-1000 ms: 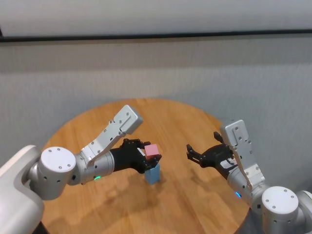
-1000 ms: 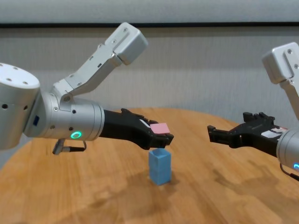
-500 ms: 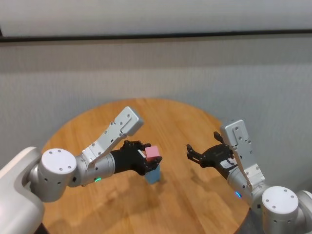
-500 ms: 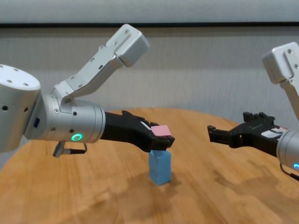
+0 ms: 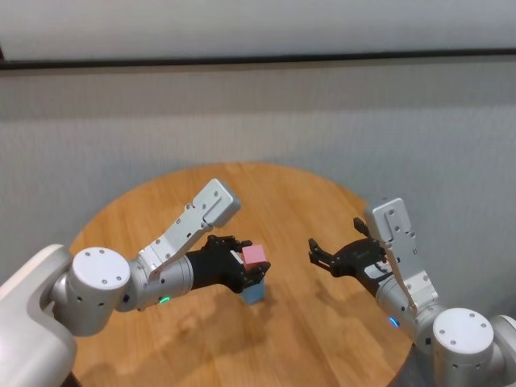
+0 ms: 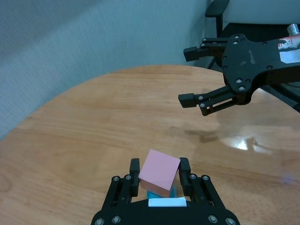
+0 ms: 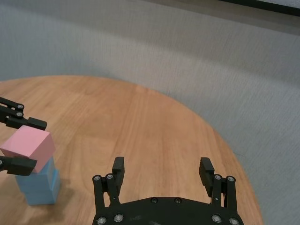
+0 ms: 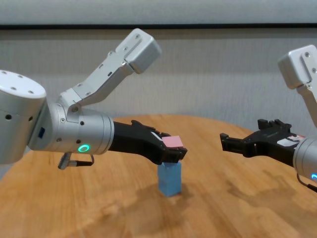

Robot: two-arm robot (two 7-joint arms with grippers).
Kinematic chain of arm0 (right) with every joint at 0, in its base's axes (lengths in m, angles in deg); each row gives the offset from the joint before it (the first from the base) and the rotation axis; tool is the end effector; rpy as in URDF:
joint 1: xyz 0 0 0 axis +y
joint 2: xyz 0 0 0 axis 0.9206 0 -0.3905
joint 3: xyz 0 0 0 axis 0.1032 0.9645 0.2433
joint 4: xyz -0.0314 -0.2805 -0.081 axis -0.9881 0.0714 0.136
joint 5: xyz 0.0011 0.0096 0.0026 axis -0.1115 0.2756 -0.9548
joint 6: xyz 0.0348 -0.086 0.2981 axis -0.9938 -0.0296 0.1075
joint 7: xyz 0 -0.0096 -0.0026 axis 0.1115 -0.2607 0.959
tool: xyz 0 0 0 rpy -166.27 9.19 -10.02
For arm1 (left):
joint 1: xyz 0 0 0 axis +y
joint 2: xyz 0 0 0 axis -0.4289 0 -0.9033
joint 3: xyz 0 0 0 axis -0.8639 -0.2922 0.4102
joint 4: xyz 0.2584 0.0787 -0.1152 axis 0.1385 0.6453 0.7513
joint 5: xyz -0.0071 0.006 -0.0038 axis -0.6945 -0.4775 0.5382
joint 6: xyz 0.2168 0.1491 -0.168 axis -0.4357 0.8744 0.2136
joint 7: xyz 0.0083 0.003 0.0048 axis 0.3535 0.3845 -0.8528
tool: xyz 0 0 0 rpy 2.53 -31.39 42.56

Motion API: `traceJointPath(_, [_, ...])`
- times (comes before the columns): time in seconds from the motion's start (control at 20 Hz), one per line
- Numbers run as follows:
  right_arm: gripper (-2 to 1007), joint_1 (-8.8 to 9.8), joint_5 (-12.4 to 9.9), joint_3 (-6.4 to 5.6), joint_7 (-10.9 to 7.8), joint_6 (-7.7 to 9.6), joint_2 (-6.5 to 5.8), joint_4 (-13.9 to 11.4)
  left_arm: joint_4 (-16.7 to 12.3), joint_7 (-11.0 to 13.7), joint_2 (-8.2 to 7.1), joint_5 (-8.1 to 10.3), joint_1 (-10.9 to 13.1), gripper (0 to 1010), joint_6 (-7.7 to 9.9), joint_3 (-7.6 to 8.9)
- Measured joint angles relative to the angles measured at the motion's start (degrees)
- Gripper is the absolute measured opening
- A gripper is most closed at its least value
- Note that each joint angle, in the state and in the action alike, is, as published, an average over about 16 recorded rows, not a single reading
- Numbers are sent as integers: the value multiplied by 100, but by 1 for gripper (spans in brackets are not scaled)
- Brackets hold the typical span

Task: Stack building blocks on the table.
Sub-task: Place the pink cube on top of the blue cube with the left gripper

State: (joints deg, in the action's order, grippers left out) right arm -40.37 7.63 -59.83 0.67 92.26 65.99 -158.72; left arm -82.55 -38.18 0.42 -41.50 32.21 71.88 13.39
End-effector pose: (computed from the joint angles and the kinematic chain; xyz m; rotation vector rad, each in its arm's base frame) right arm 0.4112 0.0139 -0.3120 -0.2889 -0.0770 -1.1786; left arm 0.4581 -0.0382 -0.2583 0.4465 -0.1094 0.6399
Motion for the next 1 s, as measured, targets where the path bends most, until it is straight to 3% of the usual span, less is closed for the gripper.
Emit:
traceJointPath(0.7, [1005,0,0,0,0,0,0,0,72,-31,30,-56,-6,530,25,-10])
traceJointPath(1.0, [1005,0,0,0,0,0,0,0,96,-55,45,-67,-10,580,15,10])
